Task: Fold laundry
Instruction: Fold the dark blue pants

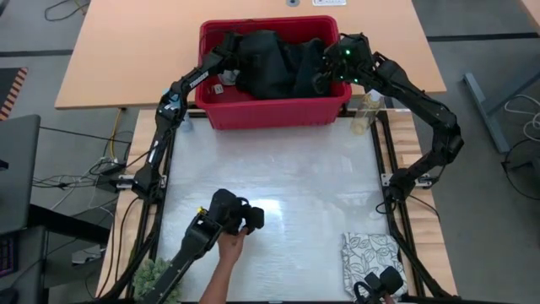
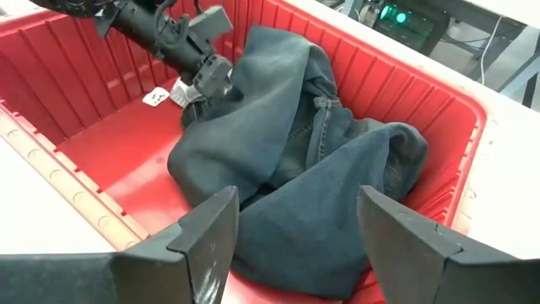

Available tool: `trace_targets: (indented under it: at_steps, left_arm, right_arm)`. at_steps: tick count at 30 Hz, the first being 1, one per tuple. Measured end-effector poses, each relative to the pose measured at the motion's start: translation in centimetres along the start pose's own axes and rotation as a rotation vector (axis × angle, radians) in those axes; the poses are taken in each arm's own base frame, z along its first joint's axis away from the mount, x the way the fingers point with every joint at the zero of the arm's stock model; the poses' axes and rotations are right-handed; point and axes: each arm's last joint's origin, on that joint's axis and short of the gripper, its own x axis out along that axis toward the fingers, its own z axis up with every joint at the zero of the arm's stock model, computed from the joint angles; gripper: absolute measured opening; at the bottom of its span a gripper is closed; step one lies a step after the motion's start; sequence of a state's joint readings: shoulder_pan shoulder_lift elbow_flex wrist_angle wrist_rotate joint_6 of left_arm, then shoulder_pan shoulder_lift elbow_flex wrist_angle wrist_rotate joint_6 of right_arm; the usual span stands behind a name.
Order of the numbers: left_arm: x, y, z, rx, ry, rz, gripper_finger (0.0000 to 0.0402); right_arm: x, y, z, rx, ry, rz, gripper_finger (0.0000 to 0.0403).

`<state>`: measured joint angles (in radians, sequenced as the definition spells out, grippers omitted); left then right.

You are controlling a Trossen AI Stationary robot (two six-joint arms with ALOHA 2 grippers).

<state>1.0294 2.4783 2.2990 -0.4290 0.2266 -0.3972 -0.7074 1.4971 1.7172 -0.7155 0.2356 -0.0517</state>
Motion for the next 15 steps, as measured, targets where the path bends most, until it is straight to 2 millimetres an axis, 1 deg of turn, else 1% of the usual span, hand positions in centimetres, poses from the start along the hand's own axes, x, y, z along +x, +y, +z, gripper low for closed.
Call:
trace_targets:
  at_steps: [2, 3, 6, 8, 11, 15]
  left_arm:
    - [0.2, 0.0, -0.1, 0.005, 0.009, -0.026, 0.0019]
    - [0.1, -0.1, -0.1, 0.0, 0.018, -0.043, 0.0011]
    - [-0.2, -0.6, 0.4, -0.005, 0.019, -0.079, 0.0004]
    - [-0.9, -1.3, 1.0, -0.001, 0.003, -0.096, 0.0002]
    - [-2.7, -2.9, 2.4, 0.023, -0.058, -0.132, 0.0002]
    - [-6.3, -5.1, 4.6, 0.053, -0.144, -0.182, 0.0001]
  right_arm:
    - [0.0, 0.0, 0.0, 0.0, 0.001, 0.002, 0.0265]
    - [0.0, 0.0, 0.0, -0.001, 0.002, 0.002, 0.0265]
    - [0.0, 0.0, 0.0, -0.002, 0.002, 0.002, 0.0265]
    - [0.0, 0.0, 0.0, -0.006, 0.002, 0.001, 0.0265]
    - [0.1, -0.4, -0.1, 0.003, 0.004, -0.011, 0.0265]
    - [0.1, -0.5, -0.1, 0.006, 0.006, -0.014, 0.0265]
